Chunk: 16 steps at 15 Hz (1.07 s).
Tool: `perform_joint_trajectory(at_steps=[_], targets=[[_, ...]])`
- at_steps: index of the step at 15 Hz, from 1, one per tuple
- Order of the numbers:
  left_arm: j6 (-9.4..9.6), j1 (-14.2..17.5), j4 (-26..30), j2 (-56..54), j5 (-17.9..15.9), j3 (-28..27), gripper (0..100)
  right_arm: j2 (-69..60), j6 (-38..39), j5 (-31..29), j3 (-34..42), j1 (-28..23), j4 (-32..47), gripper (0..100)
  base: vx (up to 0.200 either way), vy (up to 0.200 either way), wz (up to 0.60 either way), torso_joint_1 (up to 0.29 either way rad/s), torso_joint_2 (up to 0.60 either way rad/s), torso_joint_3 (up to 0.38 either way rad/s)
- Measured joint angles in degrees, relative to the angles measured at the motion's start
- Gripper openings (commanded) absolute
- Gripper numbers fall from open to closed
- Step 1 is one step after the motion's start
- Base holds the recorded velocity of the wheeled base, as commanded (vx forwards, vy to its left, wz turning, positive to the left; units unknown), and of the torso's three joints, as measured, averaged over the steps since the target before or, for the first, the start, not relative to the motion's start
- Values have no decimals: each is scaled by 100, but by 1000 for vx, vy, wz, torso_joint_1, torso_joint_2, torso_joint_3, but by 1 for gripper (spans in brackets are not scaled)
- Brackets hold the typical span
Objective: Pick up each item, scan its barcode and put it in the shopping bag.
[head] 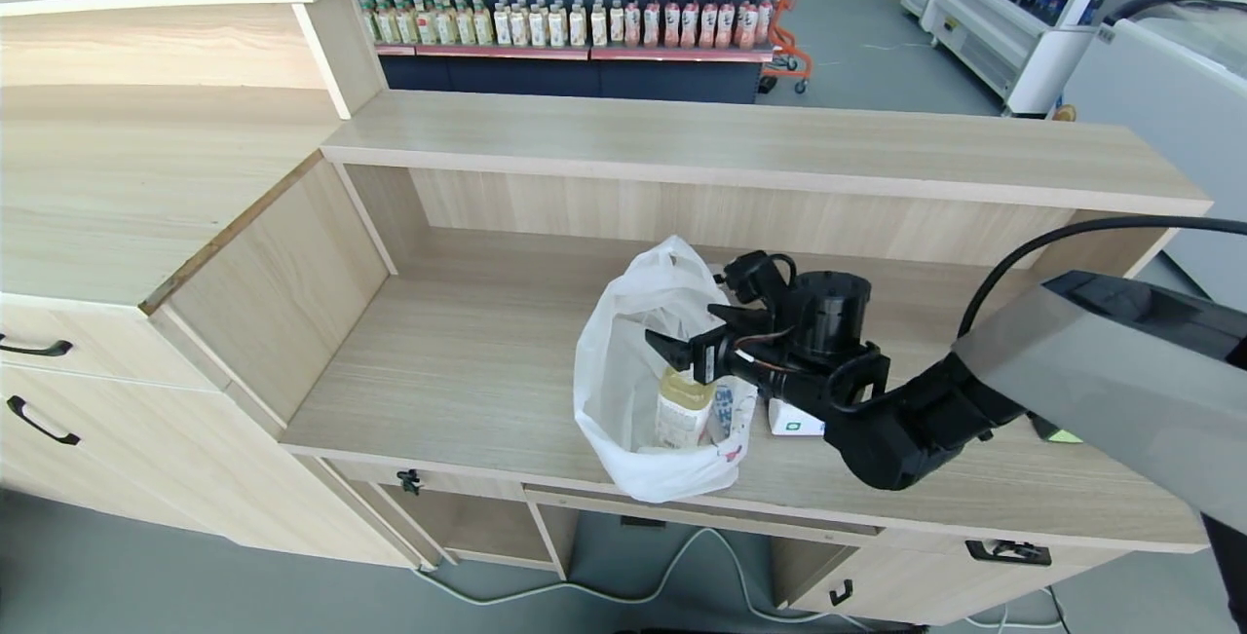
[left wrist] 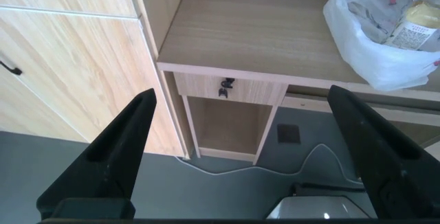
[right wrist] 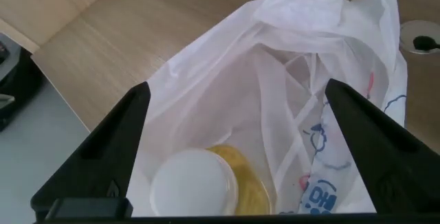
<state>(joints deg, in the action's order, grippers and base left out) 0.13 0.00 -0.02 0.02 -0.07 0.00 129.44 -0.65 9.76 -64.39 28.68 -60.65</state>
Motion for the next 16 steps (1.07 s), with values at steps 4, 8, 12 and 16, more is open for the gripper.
perform_joint_trajectory(at_steps=[4,8,12,16], targets=[[-16,0,2,0,5,0,100,-358,65,-2,-41,-177,121,100,0,0,0,0,0,0],[-29,0,2,0,7,0,100,-1324,94,-22,323,-772,594,100,0,0,0,0,0,0],[-24,0,2,0,5,0,100,-2768,-180,-63,1538,-1832,1519,100,0,-100,0,2,0,2],[-21,0,2,0,7,0,100,-3986,-617,-341,2616,-3050,2539,100,0,-200,0,1,1,13]])
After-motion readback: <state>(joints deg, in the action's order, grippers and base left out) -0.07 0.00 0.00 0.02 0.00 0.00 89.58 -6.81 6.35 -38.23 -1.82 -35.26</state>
